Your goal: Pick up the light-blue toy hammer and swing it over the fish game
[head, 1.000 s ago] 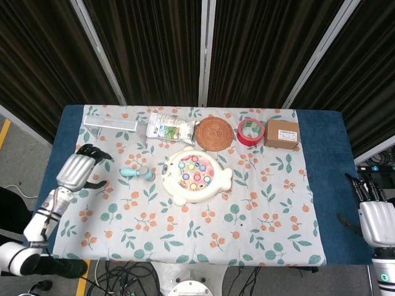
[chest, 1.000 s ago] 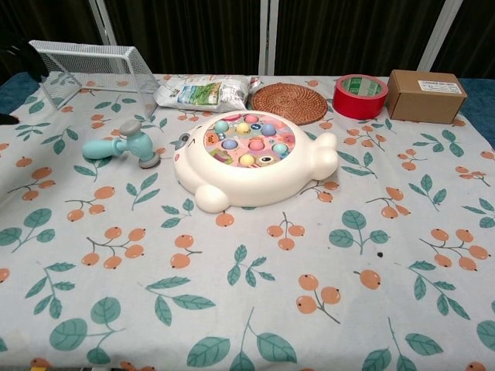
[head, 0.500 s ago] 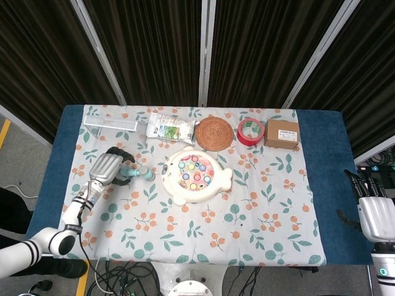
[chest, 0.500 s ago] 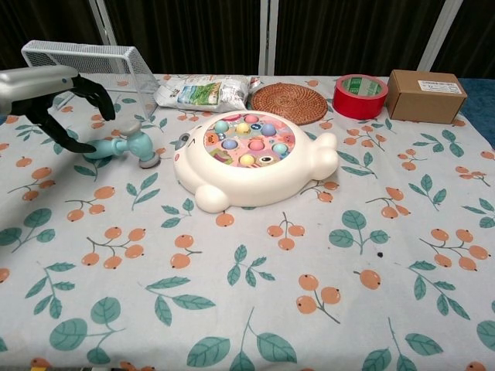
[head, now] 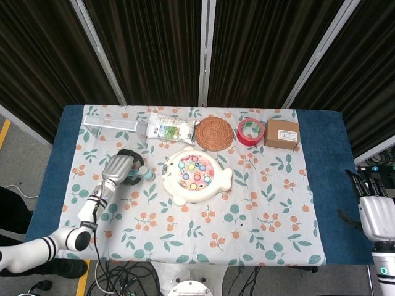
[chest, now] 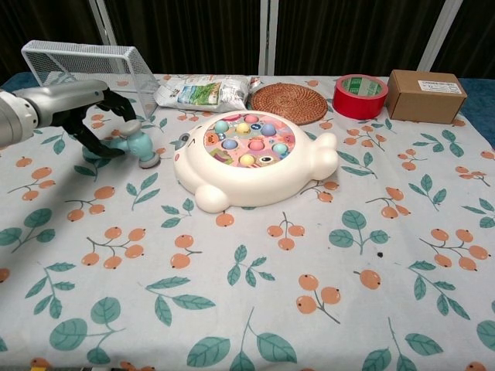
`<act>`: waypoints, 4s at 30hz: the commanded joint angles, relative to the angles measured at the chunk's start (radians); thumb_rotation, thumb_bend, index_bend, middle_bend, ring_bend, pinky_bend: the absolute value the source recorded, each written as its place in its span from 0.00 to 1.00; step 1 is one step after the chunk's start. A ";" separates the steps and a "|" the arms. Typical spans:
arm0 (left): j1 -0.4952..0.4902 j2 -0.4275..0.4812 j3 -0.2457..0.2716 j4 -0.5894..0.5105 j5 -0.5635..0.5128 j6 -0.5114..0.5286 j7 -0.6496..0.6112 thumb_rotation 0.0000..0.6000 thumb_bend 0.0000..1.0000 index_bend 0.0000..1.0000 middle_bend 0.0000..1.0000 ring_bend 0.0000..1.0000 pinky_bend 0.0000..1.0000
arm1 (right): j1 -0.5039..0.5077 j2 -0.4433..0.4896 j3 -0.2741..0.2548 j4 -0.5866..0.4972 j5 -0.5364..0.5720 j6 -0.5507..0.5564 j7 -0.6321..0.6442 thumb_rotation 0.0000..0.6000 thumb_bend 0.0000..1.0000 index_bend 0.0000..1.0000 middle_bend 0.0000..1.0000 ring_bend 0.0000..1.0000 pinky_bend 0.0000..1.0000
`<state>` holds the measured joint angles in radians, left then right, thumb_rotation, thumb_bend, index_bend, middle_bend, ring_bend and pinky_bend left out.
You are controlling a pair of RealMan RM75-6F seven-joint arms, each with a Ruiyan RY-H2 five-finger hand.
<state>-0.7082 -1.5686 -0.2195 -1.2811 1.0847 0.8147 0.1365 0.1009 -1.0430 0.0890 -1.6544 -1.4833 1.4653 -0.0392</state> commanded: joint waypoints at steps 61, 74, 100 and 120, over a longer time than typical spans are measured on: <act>-0.050 0.039 0.092 0.143 0.426 0.156 -0.476 1.00 0.55 0.59 0.58 0.47 0.55 | -0.030 0.001 -0.006 -0.034 -0.022 0.063 -0.042 1.00 0.11 0.04 0.18 0.05 0.12; -0.216 0.153 0.058 -0.033 0.425 -0.023 -0.308 1.00 0.60 0.61 0.61 0.51 0.60 | -0.047 -0.001 -0.012 -0.029 -0.043 0.092 -0.043 1.00 0.12 0.04 0.18 0.05 0.12; -0.412 0.063 0.019 0.001 -0.022 -0.225 0.129 1.00 0.60 0.61 0.61 0.52 0.62 | -0.061 -0.001 -0.012 0.014 -0.042 0.097 0.009 1.00 0.12 0.04 0.19 0.05 0.12; -0.448 0.072 0.045 -0.002 -0.120 -0.226 0.170 1.00 0.61 0.61 0.62 0.52 0.62 | -0.073 -0.003 -0.011 0.021 -0.032 0.102 0.016 1.00 0.12 0.04 0.19 0.05 0.12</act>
<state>-1.1522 -1.4891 -0.1803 -1.2902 0.9705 0.5946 0.3020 0.0280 -1.0459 0.0777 -1.6332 -1.5151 1.5672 -0.0228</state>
